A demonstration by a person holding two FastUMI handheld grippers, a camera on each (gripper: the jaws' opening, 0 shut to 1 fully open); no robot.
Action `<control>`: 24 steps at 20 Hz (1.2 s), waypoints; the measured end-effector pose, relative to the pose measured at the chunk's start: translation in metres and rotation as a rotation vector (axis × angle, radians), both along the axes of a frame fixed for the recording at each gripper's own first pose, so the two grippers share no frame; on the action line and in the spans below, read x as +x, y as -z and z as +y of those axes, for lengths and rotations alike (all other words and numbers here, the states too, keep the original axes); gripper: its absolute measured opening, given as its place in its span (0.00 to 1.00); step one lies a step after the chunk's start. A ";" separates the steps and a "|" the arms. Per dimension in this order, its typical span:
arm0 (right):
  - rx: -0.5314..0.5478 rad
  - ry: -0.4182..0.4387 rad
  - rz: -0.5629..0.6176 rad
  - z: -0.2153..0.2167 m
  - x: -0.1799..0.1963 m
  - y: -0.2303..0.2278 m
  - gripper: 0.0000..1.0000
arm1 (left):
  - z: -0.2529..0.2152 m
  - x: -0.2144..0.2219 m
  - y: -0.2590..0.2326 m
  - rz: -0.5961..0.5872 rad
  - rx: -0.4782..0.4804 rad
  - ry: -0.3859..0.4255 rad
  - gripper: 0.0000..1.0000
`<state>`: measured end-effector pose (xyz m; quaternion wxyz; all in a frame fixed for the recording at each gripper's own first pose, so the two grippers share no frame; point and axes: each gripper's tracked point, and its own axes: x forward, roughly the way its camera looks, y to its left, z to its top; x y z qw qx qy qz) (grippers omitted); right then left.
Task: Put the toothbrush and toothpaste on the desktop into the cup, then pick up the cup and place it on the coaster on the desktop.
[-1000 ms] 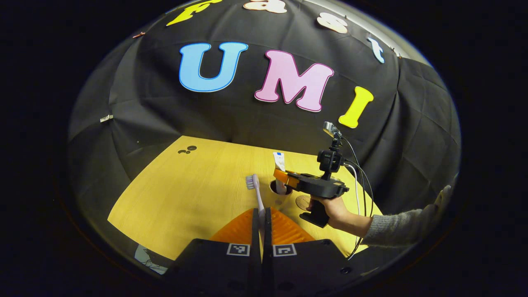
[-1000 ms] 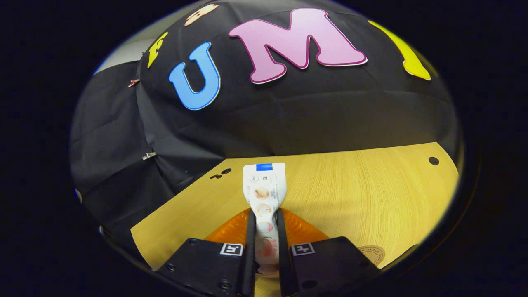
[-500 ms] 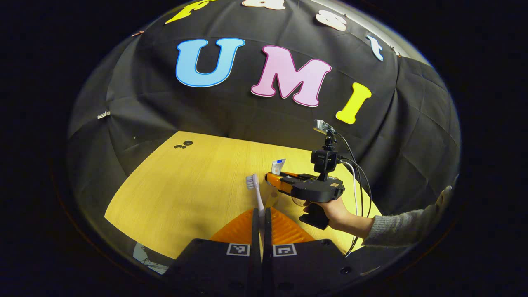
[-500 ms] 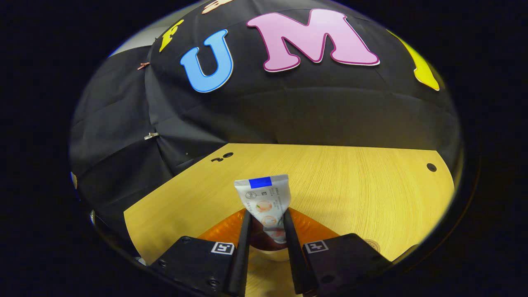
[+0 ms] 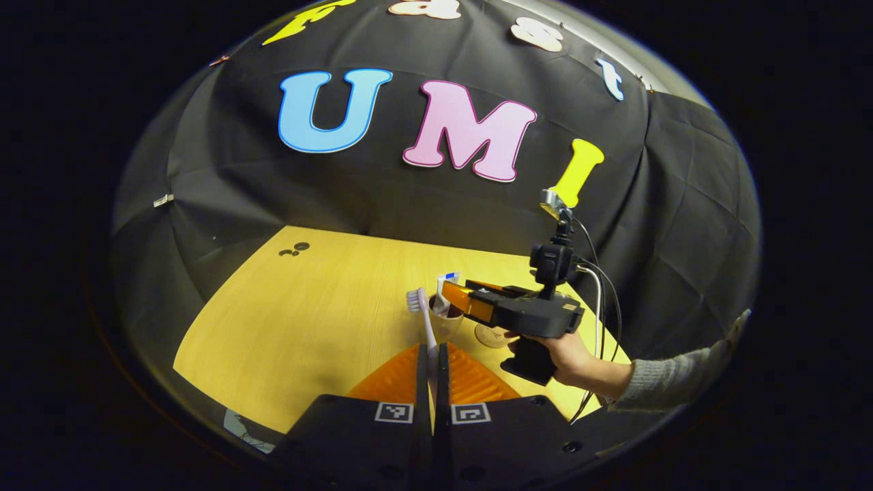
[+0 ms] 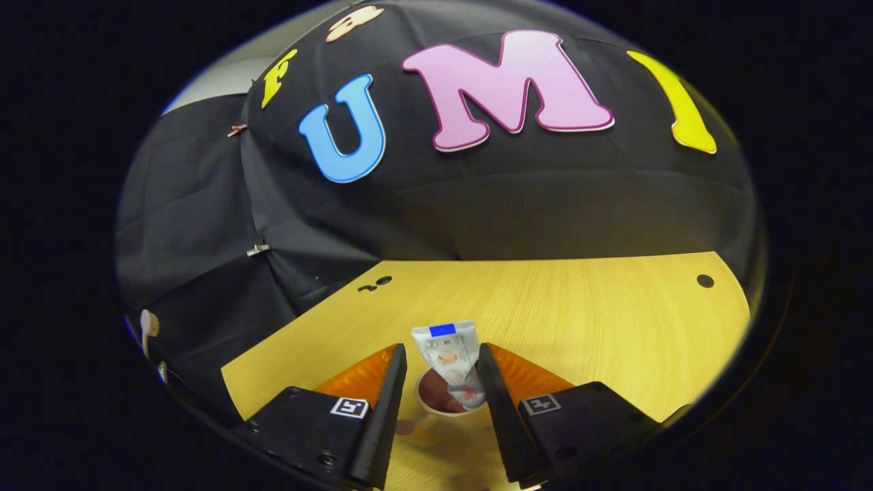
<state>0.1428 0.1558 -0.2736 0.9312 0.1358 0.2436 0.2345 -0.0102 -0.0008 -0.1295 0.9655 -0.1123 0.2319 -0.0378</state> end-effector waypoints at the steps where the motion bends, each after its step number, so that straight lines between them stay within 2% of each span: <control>1: 0.010 0.014 -0.003 -0.007 -0.004 -0.010 0.67 | -0.001 0.006 -0.004 -0.013 0.003 0.012 0.06; 7: 0.002 0.070 0.028 -0.060 -0.063 -0.047 0.70 | -0.019 0.064 -0.029 -0.116 0.002 0.124 0.06; 12: -0.021 0.133 0.152 -0.096 -0.134 -0.033 0.70 | -0.044 0.122 -0.042 -0.203 -0.057 0.225 0.06; 17: -0.031 0.246 0.265 -0.122 -0.187 -0.013 0.71 | -0.068 0.169 -0.047 -0.305 -0.080 0.326 0.06; 20: -0.046 0.336 0.279 -0.146 -0.204 -0.017 0.71 | -0.081 0.194 -0.043 -0.369 -0.064 0.387 0.06; 24: -0.081 0.440 0.281 -0.178 -0.225 -0.026 0.70 | -0.089 0.231 -0.018 -0.383 -0.033 0.408 0.06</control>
